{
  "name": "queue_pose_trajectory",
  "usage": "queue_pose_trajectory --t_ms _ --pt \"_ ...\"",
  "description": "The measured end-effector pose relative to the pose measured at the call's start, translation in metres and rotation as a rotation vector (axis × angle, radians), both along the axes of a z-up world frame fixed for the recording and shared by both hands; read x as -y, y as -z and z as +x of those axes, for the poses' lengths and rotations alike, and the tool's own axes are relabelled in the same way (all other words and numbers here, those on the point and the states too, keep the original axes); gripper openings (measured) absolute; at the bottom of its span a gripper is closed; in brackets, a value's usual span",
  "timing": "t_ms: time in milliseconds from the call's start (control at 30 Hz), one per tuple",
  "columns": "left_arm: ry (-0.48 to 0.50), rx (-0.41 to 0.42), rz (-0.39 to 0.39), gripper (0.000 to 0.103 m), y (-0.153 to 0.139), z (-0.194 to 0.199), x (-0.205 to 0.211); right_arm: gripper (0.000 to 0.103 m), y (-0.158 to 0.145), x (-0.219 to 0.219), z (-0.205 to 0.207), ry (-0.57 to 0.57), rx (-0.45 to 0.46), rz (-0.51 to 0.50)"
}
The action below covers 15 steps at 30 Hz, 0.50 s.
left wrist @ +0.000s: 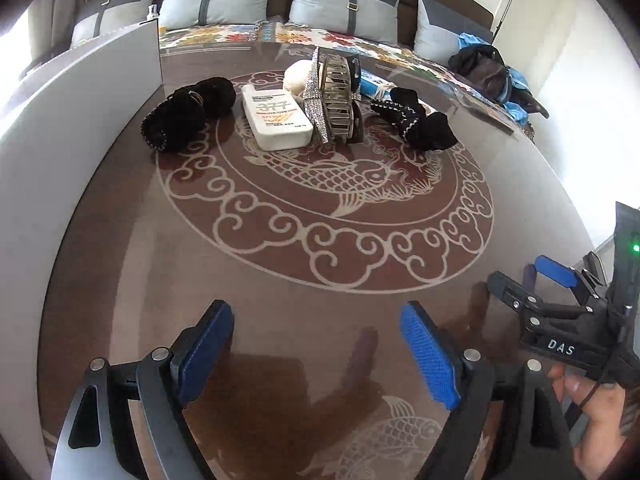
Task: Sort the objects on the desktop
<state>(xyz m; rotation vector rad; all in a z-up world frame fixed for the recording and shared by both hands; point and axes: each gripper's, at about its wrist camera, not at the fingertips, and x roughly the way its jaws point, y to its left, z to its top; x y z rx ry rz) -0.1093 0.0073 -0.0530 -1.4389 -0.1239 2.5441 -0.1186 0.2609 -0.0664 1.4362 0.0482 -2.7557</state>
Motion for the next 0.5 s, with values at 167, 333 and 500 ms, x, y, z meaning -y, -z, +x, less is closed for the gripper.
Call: queue_pose_trajectory --t_ms 167,333,500 --pt "0.030 -0.065 -0.144 0.088 0.006 -0.015 -0.010 0.103 -0.001 0.001 0.000 0.000 -0.001 0.000" --pt "0.016 -0.097 -0.160 0.099 0.010 -0.012 -0.012 0.103 -0.002 0.002 0.001 0.000 -0.003 0.001" --pt "0.004 -0.091 -0.168 0.103 0.011 -0.016 -0.013 0.103 -0.003 0.003 0.001 0.002 -0.005 0.002"
